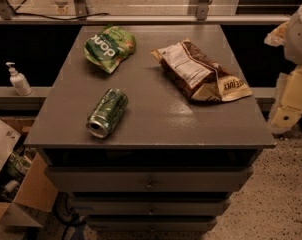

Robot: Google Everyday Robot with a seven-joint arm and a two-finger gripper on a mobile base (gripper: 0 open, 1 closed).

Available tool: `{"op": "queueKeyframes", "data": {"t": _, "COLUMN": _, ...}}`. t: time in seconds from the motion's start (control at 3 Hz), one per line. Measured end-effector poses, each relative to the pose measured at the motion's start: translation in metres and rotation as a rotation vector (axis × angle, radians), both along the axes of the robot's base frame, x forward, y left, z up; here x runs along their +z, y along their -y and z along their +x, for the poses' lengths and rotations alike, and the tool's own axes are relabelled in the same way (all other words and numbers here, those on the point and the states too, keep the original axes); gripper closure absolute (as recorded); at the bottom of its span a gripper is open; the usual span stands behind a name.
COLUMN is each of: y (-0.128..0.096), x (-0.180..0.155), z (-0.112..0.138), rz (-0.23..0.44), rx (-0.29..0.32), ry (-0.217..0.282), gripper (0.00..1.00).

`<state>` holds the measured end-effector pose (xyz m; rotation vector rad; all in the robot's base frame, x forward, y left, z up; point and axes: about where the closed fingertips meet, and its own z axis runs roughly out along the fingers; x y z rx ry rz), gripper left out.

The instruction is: Pick green rice chip bag

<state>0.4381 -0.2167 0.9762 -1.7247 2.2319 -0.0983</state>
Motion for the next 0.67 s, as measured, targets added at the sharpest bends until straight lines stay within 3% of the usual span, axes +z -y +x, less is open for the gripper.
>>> {"op": "queueKeyframes", "data": {"t": 0.67, "y": -0.0032, "x": -0.0003, "z": 0.0054, "rz": 0.014, "rx": 0.007, "ry": 0.025, "gripper": 0.00}}
